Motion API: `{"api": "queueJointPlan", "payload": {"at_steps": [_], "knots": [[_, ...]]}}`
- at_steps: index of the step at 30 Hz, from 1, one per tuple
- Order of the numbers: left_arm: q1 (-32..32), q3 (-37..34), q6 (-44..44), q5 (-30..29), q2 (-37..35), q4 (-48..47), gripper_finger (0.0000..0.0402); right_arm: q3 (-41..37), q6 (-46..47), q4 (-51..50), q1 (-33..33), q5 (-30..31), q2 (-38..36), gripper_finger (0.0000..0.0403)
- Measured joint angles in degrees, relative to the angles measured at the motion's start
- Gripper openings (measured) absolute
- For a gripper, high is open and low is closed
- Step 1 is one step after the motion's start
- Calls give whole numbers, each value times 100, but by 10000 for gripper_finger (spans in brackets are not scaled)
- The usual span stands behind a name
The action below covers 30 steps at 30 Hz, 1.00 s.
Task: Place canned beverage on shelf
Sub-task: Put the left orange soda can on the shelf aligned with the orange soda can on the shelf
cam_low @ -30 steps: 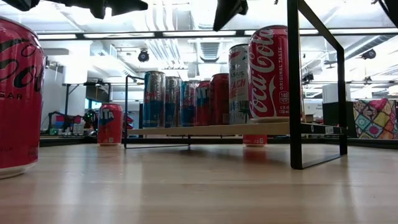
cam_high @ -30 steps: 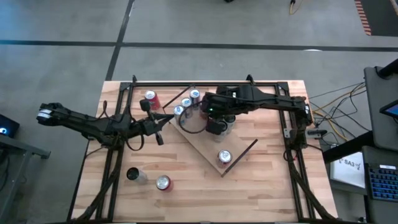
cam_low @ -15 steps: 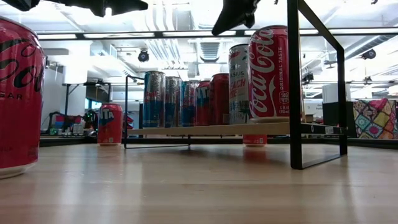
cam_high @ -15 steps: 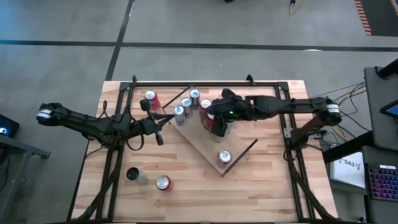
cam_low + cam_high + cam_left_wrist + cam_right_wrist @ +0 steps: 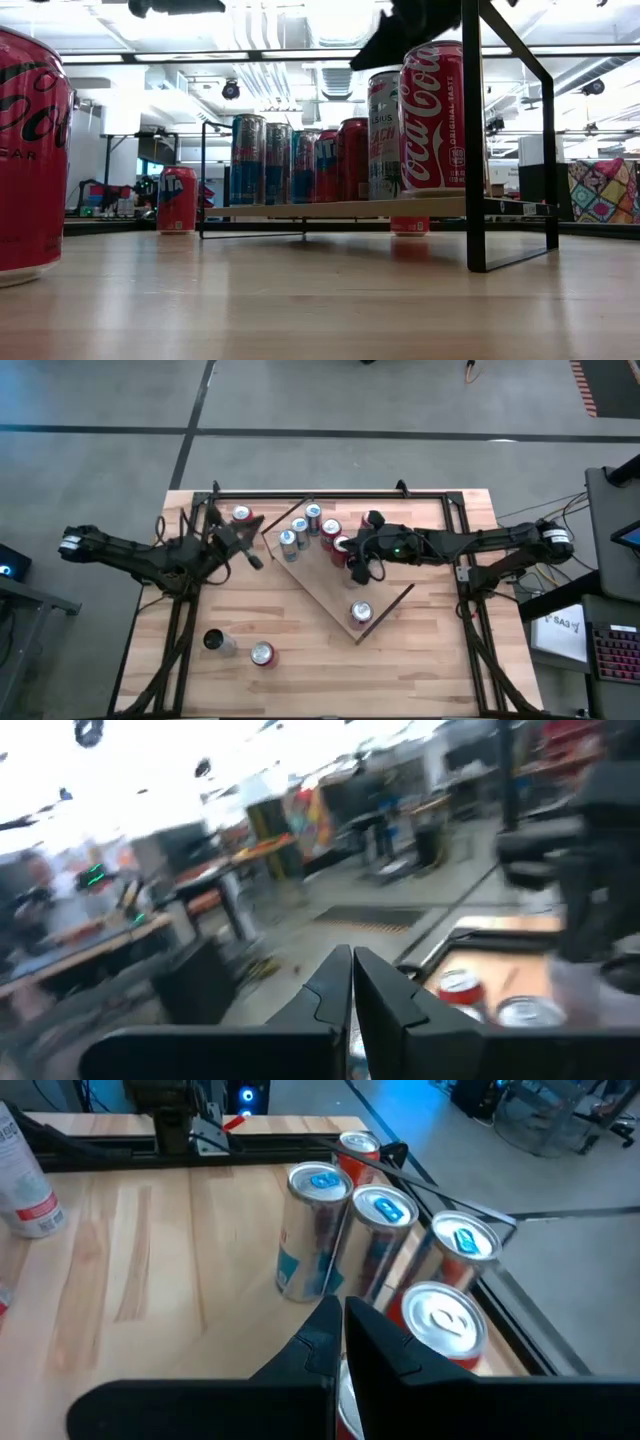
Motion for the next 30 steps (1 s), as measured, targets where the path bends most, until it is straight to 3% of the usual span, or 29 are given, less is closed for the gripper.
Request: {"api": "queueJointPlan", "payload": {"at_steps": [10, 15, 20, 30], "knots": [[615, 1810, -1589, -97, 343, -4119, 0, -517, 2, 13, 0, -9, -617, 9], [850, 2245, -2524, -102, 637, -5701, 0, -522, 19, -100, 0, -12, -623, 9], [861, 2248, -2797, -97, 792, -6175, 0, -523, 21, -133, 0, -12, -564, 9], [863, 2248, -2836, -96, 838, -6214, 0, -523, 78, -129, 0, -12, -550, 9]]}}
